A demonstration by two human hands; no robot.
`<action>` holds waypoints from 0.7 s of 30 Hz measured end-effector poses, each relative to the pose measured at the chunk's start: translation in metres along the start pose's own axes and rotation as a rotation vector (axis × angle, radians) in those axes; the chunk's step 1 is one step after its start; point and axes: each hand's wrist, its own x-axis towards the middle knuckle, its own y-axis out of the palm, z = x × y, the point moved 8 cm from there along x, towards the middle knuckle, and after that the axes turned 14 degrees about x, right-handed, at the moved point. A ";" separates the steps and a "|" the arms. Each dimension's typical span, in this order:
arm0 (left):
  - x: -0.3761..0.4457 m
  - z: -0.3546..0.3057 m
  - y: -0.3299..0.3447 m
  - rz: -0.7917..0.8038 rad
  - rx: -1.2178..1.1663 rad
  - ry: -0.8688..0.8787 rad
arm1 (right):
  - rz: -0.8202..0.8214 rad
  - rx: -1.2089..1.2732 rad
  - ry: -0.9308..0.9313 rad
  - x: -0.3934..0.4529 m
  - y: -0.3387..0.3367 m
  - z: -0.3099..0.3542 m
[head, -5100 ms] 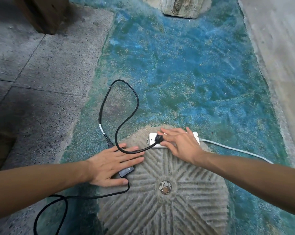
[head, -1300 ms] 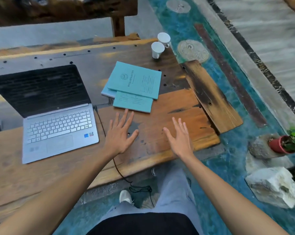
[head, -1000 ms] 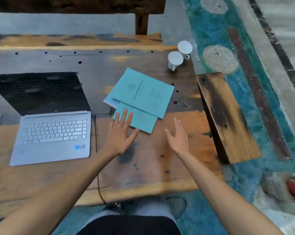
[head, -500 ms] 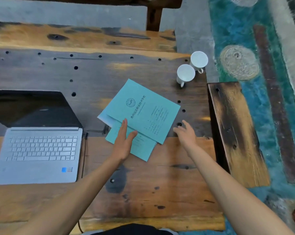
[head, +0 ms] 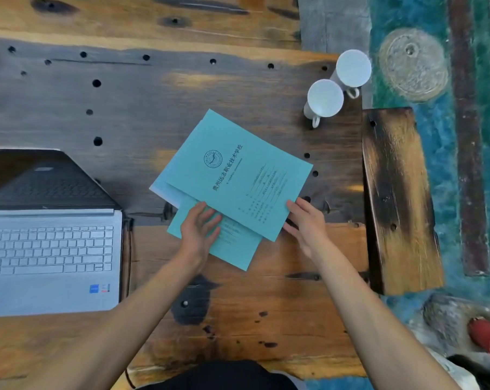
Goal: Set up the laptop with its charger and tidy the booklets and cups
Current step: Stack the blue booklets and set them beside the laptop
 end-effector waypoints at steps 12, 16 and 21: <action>-0.034 -0.012 0.007 0.041 0.054 0.083 | 0.288 0.141 0.033 -0.061 0.028 -0.013; -0.051 -0.023 -0.003 0.110 0.139 0.136 | 0.324 0.247 0.042 -0.087 0.018 -0.028; -0.072 -0.039 -0.011 0.261 0.346 0.214 | 0.326 0.472 0.058 -0.109 0.008 -0.036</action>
